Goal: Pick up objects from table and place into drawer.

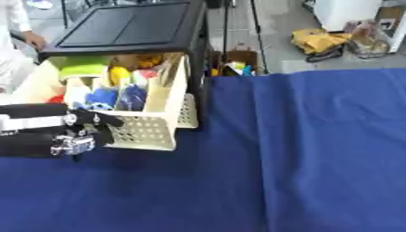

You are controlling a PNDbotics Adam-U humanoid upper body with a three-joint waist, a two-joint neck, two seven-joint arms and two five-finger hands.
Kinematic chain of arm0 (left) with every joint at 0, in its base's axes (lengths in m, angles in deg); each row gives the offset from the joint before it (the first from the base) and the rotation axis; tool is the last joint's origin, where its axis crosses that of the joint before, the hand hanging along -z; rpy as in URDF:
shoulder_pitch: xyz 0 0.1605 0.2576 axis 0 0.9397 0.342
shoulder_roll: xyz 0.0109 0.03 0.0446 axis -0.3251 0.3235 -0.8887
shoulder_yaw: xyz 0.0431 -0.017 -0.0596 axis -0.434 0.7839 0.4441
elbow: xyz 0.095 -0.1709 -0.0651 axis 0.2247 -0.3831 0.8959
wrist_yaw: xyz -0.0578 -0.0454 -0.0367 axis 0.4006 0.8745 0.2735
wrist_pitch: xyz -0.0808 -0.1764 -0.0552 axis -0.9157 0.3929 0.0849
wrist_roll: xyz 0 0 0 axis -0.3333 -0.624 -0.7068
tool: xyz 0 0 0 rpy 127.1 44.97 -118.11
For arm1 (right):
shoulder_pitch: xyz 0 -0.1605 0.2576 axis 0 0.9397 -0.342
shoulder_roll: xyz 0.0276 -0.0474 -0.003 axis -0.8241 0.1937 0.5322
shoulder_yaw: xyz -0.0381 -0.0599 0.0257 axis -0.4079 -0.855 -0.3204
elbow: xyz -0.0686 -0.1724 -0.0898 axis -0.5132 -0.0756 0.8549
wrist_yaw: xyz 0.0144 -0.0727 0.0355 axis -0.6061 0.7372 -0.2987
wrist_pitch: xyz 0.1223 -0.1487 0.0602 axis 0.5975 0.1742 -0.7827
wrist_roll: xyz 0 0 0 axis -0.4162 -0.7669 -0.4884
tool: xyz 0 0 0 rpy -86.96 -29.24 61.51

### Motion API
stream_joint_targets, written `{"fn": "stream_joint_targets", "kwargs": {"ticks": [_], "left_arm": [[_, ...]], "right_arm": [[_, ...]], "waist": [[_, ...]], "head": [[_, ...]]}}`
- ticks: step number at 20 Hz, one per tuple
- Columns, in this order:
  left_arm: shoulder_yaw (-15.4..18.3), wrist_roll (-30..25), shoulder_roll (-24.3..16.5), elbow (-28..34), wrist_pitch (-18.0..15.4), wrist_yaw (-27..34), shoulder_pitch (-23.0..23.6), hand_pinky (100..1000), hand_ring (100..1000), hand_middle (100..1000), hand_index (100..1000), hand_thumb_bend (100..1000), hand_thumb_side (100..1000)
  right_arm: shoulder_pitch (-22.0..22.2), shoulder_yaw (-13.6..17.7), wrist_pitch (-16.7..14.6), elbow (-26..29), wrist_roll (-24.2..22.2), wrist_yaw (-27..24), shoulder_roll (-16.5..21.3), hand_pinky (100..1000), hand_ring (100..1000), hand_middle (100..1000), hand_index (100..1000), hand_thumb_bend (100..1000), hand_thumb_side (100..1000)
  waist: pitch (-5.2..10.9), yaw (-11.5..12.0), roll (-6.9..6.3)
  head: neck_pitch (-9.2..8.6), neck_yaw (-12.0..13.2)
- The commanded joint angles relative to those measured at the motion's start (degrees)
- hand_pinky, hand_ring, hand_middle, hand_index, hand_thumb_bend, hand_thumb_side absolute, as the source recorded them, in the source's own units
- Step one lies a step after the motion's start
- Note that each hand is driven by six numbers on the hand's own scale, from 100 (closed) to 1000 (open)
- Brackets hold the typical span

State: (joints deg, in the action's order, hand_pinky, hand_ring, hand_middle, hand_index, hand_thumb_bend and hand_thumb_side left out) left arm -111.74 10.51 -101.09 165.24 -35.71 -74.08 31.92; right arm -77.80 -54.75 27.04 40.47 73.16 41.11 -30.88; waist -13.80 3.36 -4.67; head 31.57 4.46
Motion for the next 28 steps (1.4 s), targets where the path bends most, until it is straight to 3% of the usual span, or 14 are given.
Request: {"fn": "stream_joint_targets", "kwargs": {"ticks": [1,28], "left_arm": [[1.1,0.5,-1.1,0.1,0.7,0.0,-0.6,148,484,776,1000,100,1000],[2.6,3.8,-1.6,0.1,2.5,-2.6,1.0,148,484,786,984,100,1000]], "right_arm": [[-0.6,0.4,0.7,0.8,0.8,-0.5,0.9,822,840,617,744,100,1000],[-0.9,0.6,1.0,0.8,0.9,-1.2,1.0,825,843,611,741,100,1000]], "waist": [[0.81,-0.1,0.12],[-0.65,-1.5,-0.21]], "head": [[-0.71,0.3],[-1.43,0.4]]}}
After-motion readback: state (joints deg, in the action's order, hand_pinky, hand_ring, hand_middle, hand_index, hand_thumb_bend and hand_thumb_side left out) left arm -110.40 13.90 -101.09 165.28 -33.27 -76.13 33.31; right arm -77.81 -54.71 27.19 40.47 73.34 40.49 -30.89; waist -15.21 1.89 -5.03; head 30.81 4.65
